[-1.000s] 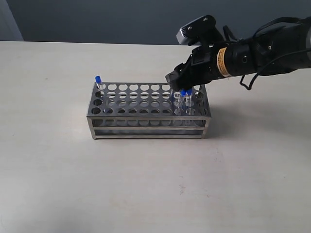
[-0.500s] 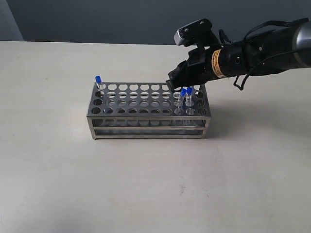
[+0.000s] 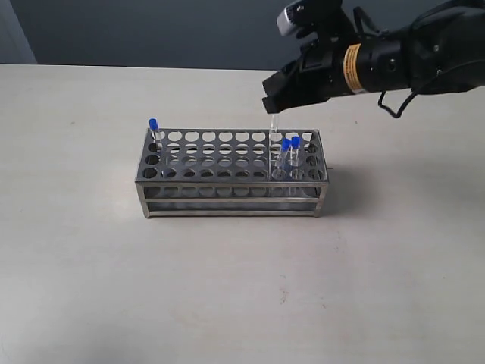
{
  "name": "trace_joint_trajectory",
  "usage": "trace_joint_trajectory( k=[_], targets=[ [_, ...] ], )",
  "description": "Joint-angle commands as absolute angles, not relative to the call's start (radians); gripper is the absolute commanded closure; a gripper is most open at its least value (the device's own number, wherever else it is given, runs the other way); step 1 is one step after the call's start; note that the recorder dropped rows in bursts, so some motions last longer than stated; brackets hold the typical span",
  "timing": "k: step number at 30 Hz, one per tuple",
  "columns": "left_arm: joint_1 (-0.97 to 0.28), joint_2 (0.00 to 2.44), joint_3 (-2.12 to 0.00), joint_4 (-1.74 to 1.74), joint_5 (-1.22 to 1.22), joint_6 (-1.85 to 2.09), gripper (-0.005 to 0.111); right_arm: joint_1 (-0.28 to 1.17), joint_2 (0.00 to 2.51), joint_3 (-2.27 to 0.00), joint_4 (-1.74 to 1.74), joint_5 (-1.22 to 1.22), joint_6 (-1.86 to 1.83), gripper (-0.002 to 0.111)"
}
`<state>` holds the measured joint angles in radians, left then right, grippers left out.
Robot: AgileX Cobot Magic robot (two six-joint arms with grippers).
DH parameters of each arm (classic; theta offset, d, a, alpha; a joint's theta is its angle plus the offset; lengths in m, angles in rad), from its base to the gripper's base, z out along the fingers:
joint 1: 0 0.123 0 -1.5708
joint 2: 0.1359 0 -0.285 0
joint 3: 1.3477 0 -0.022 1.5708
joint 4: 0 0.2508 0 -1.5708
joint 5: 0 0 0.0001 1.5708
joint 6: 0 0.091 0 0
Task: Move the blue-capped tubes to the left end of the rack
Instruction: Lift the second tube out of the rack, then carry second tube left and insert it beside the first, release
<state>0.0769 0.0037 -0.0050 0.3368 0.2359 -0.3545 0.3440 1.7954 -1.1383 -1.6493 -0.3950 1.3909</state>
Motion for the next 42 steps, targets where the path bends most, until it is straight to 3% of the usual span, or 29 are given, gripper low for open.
trace_joint_trajectory(
  k=[1, 18, 42],
  targets=[
    [0.070, 0.000, -0.002, 0.333, 0.233, -0.357, 0.106, 0.350, 1.721, -1.153, -1.658, -0.492, 1.391, 0.109],
    [0.070, 0.000, -0.002, 0.333, 0.233, -0.357, 0.106, 0.588, 1.916, -1.413, -1.678, -0.511, 1.405, 0.109],
    [0.070, 0.000, -0.002, 0.333, 0.233, -0.357, 0.106, 0.612, 2.074, -1.511, -1.700, -0.546, 1.420, 0.109]
  ],
)
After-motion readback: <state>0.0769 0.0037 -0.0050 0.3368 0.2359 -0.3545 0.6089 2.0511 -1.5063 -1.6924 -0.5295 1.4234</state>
